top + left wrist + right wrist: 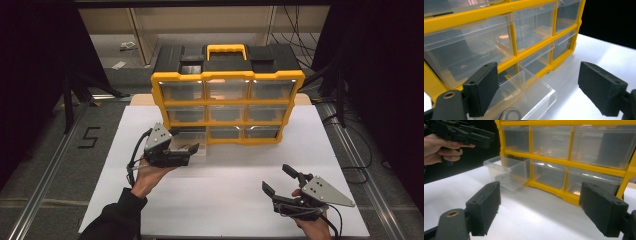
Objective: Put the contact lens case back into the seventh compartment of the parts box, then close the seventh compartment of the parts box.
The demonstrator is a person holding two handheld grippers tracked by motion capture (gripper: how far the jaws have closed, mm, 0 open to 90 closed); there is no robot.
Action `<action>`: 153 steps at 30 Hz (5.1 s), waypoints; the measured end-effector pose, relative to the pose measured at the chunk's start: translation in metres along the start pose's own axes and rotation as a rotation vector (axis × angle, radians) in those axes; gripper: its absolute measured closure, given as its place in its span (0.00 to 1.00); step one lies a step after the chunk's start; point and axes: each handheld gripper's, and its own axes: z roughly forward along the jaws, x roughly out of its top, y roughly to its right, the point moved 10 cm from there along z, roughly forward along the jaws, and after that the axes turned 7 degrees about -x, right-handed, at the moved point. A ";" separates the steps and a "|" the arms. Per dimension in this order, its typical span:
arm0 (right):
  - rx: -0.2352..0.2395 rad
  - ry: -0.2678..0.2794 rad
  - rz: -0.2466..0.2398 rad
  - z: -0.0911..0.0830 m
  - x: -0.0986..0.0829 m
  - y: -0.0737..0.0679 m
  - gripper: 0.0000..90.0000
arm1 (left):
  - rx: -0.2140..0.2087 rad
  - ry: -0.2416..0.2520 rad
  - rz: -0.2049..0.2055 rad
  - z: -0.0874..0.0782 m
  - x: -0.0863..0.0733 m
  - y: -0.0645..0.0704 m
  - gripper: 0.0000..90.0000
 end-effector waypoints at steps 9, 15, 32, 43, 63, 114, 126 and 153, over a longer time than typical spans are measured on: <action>-0.001 -0.002 -0.001 0.000 0.000 0.000 0.21 | -0.036 0.048 -0.023 -0.008 -0.013 0.013 0.19; -0.003 -0.002 0.001 0.000 0.000 0.001 0.21 | -0.046 0.070 -0.044 -0.012 -0.018 0.019 0.19; -0.002 -0.002 -0.001 0.000 0.000 0.000 0.21 | -0.061 0.079 -0.039 -0.020 -0.027 0.028 0.18; 0.001 -0.004 0.003 -0.001 0.000 0.000 0.21 | -0.077 0.099 -0.028 -0.024 -0.030 0.034 0.17; 0.003 -0.002 0.009 -0.001 0.000 0.001 0.21 | -0.069 0.046 -0.025 -0.024 -0.054 0.043 0.18; 0.003 -0.011 -0.007 0.000 0.000 -0.002 0.21 | -0.010 -0.196 -0.040 -0.011 -0.103 0.012 0.56; 0.006 -0.009 -0.003 0.002 -0.001 -0.001 0.21 | 0.012 -0.259 -0.041 0.001 -0.115 0.004 0.88; 0.004 -0.002 0.007 0.003 0.000 0.001 0.21 | 0.061 -0.228 -0.052 0.016 -0.109 -0.019 1.00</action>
